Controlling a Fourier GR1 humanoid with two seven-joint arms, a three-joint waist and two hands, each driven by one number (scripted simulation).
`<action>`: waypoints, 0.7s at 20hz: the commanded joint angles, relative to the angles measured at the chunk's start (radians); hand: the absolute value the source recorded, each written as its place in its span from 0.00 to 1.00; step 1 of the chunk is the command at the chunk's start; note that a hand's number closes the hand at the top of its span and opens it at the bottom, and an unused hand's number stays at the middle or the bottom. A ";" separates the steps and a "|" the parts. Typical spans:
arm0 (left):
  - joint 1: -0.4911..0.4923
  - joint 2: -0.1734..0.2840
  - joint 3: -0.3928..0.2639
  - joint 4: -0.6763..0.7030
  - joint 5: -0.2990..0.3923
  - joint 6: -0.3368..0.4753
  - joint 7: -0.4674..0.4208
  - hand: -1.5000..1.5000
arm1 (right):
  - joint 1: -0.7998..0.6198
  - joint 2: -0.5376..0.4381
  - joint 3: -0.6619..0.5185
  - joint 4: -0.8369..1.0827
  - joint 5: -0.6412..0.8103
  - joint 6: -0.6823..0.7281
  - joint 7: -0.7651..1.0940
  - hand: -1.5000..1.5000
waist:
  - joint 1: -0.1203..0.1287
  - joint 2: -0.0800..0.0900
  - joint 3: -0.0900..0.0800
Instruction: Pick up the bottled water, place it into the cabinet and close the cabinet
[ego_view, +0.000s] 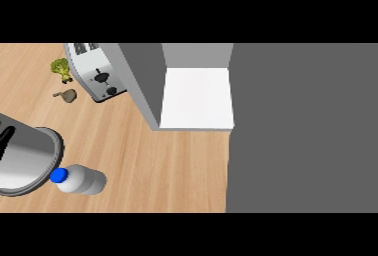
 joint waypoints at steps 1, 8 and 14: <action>0.131 0.019 0.073 -0.041 0.157 -0.078 0.047 0.00 | 0.062 -0.010 0.016 -0.119 -0.054 -0.008 0.142 0.00 | 0.003 0.000 0.000; 0.255 -0.021 0.132 -0.199 0.200 -0.067 0.133 0.00 | 0.299 0.010 0.076 -0.286 -0.043 0.047 0.087 0.00 | -0.009 -0.001 0.002; 0.349 -0.085 0.155 -0.172 0.136 -0.182 0.074 0.00 | 0.388 0.043 0.179 -0.297 0.047 0.051 0.038 0.00 | -0.008 -0.001 0.001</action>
